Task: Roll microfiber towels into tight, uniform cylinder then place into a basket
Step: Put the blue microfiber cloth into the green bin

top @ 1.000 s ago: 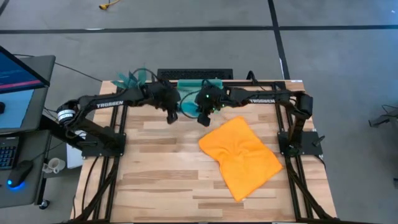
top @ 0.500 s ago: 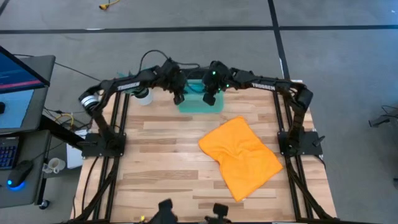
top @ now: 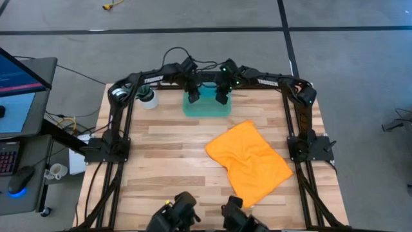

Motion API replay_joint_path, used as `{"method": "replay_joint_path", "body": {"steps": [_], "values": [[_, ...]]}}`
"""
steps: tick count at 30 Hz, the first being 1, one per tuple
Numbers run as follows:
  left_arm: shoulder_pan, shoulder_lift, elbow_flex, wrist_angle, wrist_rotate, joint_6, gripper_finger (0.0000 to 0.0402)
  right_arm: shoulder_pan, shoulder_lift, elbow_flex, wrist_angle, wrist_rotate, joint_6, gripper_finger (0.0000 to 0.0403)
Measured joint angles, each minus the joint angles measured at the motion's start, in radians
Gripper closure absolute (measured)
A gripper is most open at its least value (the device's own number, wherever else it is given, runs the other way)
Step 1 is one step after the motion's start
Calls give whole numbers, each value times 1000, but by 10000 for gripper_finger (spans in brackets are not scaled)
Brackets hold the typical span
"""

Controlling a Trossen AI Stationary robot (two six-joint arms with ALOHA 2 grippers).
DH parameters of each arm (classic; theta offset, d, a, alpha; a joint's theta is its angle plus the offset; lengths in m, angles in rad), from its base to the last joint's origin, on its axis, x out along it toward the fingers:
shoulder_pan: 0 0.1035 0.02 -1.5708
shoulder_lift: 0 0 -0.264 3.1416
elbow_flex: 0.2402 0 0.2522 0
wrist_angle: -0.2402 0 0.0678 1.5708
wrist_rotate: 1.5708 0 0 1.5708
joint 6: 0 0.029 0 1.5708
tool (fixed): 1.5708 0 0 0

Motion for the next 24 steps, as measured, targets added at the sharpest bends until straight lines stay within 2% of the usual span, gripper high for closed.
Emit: {"method": "replay_joint_path", "body": {"steps": [7, 17, 24], "values": [[12, 63, 44, -14, -12, -21, 381, -18, 24, 2, -2, -2, 2, 382], [8, 64, 41, -39, -30, -60, 379, -21, 98, 16, 14, 10, 8, 382], [7, 64, 41, -39, -38, -63, 364, -17, 100, 16, 14, 15, 20, 381]]}}
